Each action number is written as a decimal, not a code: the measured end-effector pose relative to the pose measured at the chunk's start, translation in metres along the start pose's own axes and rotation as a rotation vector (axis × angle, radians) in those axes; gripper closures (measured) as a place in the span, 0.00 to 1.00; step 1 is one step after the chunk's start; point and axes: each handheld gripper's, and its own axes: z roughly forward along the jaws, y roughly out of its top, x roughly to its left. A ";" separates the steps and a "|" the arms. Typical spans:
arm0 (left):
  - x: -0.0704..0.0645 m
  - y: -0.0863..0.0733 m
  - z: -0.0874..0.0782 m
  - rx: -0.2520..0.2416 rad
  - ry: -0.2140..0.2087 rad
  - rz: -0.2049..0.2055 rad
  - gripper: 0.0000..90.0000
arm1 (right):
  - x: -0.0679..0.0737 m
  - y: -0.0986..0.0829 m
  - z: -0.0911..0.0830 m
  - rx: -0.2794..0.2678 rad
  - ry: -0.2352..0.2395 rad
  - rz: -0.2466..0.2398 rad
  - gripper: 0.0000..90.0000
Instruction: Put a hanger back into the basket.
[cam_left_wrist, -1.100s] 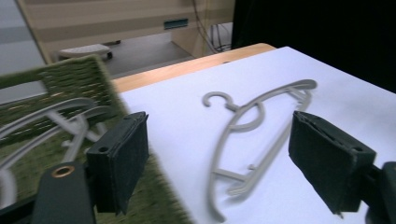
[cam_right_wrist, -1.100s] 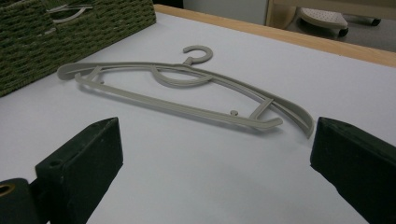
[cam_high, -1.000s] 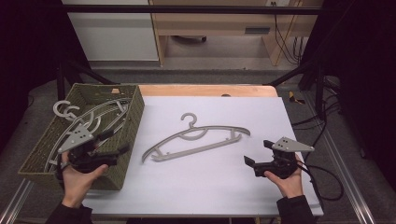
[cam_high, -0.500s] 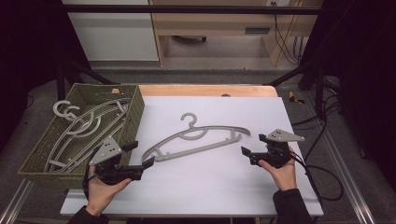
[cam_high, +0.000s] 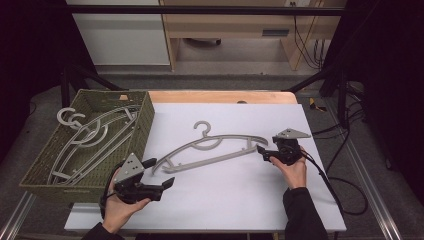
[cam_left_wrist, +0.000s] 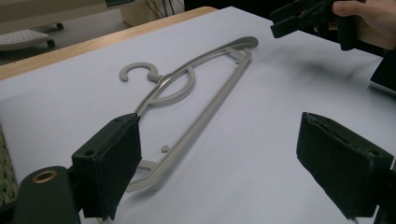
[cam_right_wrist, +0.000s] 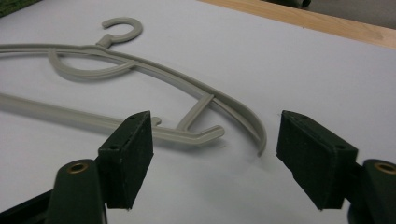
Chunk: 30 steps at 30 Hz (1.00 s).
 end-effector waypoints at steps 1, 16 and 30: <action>0.000 -0.001 0.001 0.003 -0.003 -0.004 0.15 | -0.001 0.000 0.002 0.002 -0.001 0.003 0.34; 0.001 -0.008 0.009 0.037 -0.010 -0.014 0.16 | -0.026 -0.006 0.043 0.112 -0.067 -0.010 0.69; 0.003 -0.009 0.008 0.042 -0.003 -0.021 0.17 | -0.025 -0.014 0.043 0.155 -0.093 -0.049 0.92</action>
